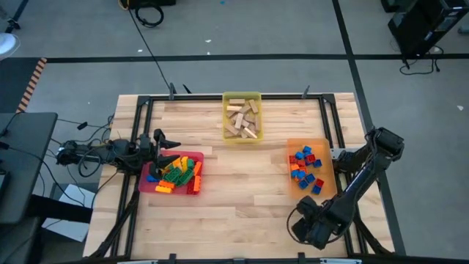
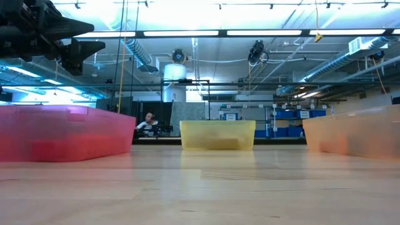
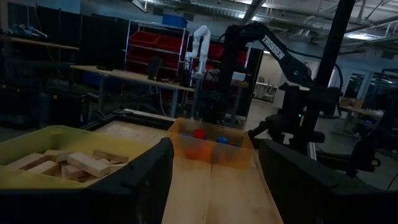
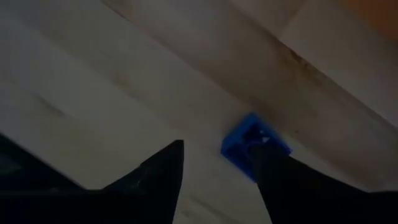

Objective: Sort blocks by size
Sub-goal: Put the 1 stud blue game piece into the orange bin

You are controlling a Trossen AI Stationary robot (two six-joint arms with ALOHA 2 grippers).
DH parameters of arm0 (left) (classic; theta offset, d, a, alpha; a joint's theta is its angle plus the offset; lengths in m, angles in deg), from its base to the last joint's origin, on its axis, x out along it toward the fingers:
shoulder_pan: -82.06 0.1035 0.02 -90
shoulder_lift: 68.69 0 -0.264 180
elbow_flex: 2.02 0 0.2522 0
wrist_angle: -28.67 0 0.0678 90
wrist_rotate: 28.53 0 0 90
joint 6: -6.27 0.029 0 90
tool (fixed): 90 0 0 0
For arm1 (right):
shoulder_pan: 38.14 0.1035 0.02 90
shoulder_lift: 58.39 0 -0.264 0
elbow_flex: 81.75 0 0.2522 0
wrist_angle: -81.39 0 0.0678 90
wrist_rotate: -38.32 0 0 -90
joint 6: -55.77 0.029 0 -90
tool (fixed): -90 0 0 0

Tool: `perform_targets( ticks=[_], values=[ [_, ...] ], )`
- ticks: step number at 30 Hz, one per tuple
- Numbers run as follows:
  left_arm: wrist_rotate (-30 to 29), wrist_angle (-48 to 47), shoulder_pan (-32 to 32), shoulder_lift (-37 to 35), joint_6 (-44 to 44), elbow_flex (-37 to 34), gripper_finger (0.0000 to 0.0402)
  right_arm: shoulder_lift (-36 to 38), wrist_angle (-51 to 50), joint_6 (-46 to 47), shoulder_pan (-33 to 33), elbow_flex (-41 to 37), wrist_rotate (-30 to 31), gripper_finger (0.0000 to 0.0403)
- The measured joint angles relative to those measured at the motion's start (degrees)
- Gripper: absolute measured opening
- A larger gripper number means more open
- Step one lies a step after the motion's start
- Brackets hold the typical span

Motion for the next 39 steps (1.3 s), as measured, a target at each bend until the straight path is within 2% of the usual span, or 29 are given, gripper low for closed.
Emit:
perform_targets(
  ticks=[7,10,21,23,27,31,34,39],
  values=[
    [0.0,0.0,0.0,0.0,0.0,0.0,0.0245,4.1,-2.9,4.6,0.0,0.1,1.1,0.0232],
    [0.0,0.0,0.0,0.0,0.0,0.0,0.0245,4.1,-5.4,7.8,0.1,0.1,-1.0,0.0245],
    [0.0,0.0,0.0,0.0,0.0,0.0,0.0245,1.0,-4.9,18.2,0.1,-0.6,-4.6,0.0314],
    [0.0,0.0,0.0,0.0,0.0,0.0,0.0245,-0.5,-3.3,18.9,-0.2,-1.0,-6.6,0.0325],
    [0.0,0.0,0.0,0.0,0.0,0.0,0.0245,-3.4,0.1,19.5,-0.7,-1.3,-6.5,0.0337],
    [0.0,0.0,0.0,0.0,0.0,0.0,0.0245,-6.2,0.2,20.8,-1.1,-1.3,-6.9,0.0332],
    [0.0,0.0,0.0,0.0,0.0,0.0,0.0245,-7.9,1.1,21.1,-1.1,-1.2,-7.2,0.0314],
    [0.0,0.0,0.0,0.0,0.0,0.0,0.0245,-8.3,2.4,21.3,-1.3,-1.0,-8.2,0.0242]
  ],
)
